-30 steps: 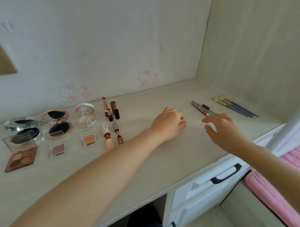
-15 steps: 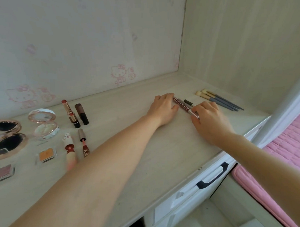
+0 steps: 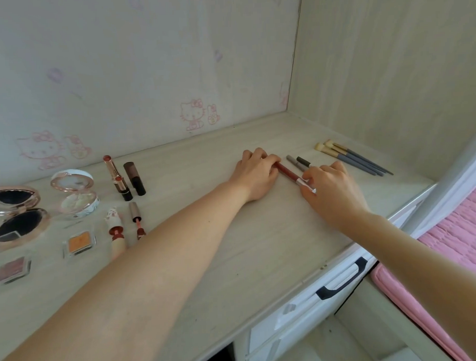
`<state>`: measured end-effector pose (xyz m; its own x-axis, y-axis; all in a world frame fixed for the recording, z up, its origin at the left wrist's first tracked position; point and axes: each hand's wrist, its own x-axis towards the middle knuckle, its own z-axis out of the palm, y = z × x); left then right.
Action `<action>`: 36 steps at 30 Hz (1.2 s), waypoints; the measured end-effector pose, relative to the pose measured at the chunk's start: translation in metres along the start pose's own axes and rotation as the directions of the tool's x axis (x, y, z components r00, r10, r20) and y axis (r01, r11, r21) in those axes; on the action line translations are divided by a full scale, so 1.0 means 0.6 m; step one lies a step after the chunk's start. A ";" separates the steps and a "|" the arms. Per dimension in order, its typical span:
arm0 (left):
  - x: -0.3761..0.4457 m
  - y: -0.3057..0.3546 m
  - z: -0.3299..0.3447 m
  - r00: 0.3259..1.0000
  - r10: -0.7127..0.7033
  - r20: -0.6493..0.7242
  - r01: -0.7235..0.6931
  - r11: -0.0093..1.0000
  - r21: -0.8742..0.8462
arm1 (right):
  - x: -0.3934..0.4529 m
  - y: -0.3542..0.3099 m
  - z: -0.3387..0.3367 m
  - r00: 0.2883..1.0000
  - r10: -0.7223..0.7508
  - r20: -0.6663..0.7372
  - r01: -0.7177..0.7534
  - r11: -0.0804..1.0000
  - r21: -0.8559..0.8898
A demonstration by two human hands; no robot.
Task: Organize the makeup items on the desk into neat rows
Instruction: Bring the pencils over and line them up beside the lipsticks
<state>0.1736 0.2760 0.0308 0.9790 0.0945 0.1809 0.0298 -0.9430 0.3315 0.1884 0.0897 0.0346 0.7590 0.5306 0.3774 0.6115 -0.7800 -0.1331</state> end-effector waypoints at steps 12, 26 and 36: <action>-0.118 -0.019 -0.081 0.968 0.180 -0.173 -0.189 0.981 -0.036 | -0.031 -0.069 -0.075 0.973 0.230 0.013 -0.204 0.832 0.516; -0.361 -0.093 -0.188 0.928 0.062 -0.367 -0.129 0.978 -0.162 | -0.084 -0.249 -0.117 0.994 0.092 0.062 -0.107 0.643 0.758; -0.547 -0.178 -0.218 0.901 -0.129 -0.414 0.059 0.982 -0.178 | -0.125 -0.401 -0.084 0.979 -0.138 0.153 -0.043 0.589 0.807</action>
<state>-0.1771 0.3874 0.0571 0.7950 0.3388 0.5032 0.0512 -0.8640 0.5009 -0.0272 0.2208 0.0846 0.6925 0.6777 0.2473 0.5079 -0.2146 -0.8342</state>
